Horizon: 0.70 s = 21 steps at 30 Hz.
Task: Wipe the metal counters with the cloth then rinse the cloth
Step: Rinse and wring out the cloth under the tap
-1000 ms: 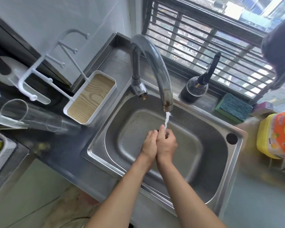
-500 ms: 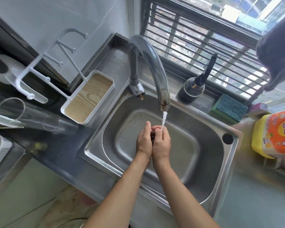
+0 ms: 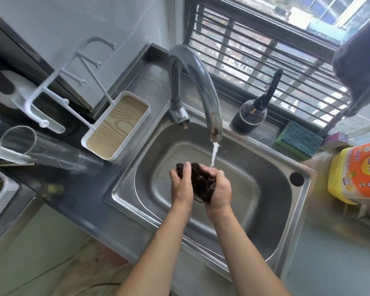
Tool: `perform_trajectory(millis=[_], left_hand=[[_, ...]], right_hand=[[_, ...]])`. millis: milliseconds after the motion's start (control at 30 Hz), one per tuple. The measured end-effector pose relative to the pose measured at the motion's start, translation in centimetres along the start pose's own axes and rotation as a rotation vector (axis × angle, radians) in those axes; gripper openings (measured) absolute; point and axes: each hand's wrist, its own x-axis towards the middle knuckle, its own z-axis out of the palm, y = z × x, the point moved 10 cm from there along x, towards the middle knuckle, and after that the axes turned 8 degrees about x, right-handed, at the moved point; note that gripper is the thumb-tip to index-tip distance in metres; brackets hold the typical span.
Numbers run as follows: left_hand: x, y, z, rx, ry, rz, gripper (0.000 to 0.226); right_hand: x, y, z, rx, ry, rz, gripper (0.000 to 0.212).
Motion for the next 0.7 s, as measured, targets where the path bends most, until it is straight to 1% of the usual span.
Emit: perform_trajectory(millis=[67,133,167,233,300,333,400,433,467,533,567,633,667,700], left_hand=[[0.4,1.1,-0.9,0.033,0.047,0.054,0.02],[-0.2,3.1,-0.9,0.069,0.049,0.179,0.022],[-0.8,3.8,-0.4,0.114,0.022,0.242,0.021],[-2.4,4.2,1.3,0.235,-0.067,0.345,0.024],[-3.1,3.5,2.3,0.333,-0.135,0.374,0.043],[-2.9,3.4,2.5,0.383,-0.152,0.369,0.051],[-2.1,4.3,2.6,0.451,-0.144,0.395,0.058],[-1.8,5.1,2.7,0.449,-0.133,0.409,0.055],[-1.6,6.0,2.6,0.409,-0.113,0.417,0.044],[-1.0,6.6,2.5,0.321,-0.063,0.372,0.011],[-0.4,6.3,2.4,0.307,-0.037,0.323,0.01],[0.2,5.6,2.2,0.315,-0.026,0.205,0.022],[0.1,5.7,2.1,0.302,-0.031,0.158,0.03],[0.0,6.0,1.9,0.288,-0.038,0.122,0.037]], right_hand=[[-0.4,-0.5,0.4,-0.147,-0.051,-0.149,0.021],[-1.0,-0.1,1.1,-0.249,-0.087,-0.217,0.024],[-1.2,-0.3,1.2,-0.267,-0.055,-0.231,0.026],[-0.5,-1.3,0.3,-0.257,0.109,-0.256,0.025],[0.4,-2.3,-1.2,-0.211,0.307,-0.184,0.024],[0.5,-2.3,-1.6,-0.173,0.36,-0.124,0.025],[0.7,-1.7,-2.0,-0.12,0.385,-0.041,0.027],[0.5,-1.3,-2.1,-0.099,0.371,-0.018,0.029],[0.6,-0.6,-2.1,-0.072,0.33,0.011,0.032],[0.2,0.8,-0.9,-0.001,0.175,0.116,0.044],[-0.1,1.6,0.1,0.037,0.081,0.174,0.049],[-0.7,2.2,2.0,0.107,-0.092,0.22,0.051],[-0.8,2.3,2.2,0.116,-0.116,0.214,0.047],[-0.7,2.2,1.9,0.102,-0.095,0.193,0.039]])
